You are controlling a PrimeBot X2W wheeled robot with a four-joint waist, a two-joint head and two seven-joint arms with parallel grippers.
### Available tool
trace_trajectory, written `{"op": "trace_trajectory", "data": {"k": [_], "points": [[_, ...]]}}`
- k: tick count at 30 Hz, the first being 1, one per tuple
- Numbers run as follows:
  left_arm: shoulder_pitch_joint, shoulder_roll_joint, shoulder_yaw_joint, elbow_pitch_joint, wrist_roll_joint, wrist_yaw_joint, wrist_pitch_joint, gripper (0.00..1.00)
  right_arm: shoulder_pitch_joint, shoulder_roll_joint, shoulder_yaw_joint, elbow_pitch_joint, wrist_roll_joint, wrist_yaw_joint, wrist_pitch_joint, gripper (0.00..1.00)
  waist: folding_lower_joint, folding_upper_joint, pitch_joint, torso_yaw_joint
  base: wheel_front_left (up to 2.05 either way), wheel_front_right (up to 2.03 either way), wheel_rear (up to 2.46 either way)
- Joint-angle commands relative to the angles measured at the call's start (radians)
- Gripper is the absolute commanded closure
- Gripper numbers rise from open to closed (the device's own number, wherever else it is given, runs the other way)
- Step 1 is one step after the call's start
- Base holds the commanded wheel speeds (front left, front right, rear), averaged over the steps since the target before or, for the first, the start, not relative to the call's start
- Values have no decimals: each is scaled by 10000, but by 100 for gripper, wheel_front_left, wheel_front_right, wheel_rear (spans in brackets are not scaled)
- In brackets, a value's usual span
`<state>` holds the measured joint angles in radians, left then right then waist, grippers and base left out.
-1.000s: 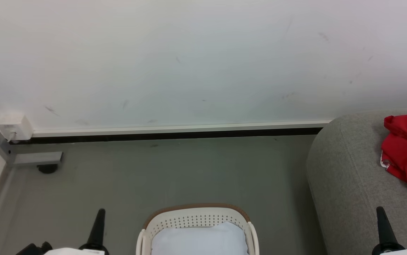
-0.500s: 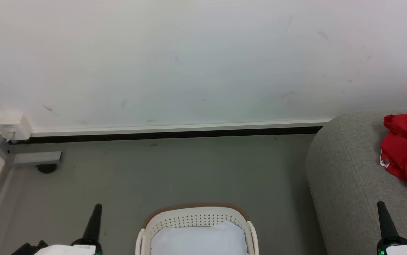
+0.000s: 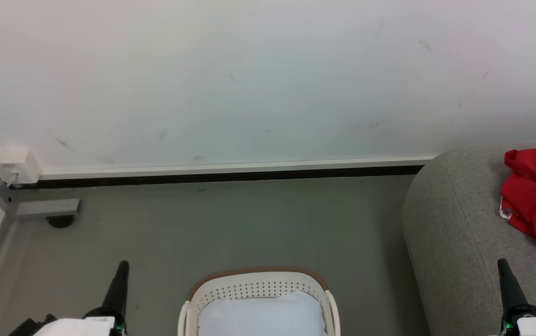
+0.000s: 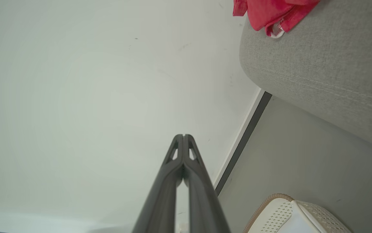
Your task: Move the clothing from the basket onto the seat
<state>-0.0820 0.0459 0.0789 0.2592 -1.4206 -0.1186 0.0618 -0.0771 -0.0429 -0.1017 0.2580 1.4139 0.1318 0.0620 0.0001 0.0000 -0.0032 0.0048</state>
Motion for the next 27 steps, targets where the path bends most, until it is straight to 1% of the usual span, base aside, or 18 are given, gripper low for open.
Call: {"op": "trace_trajectory", "data": {"k": [1, 27], "points": [[-136, 63, 66, -68, -287, -76, 98, 100, -150, -96, -41, -87, 238, -16, 77, 100, -1, 0, 3, -2, 0, 0, 0], [-311, 72, 379, -155, -1943, -152, 537, 100, -377, -109, -144, -163, 1985, -21, 527, 100, -1, 0, 61, -46, 0, 0, 0]]}}
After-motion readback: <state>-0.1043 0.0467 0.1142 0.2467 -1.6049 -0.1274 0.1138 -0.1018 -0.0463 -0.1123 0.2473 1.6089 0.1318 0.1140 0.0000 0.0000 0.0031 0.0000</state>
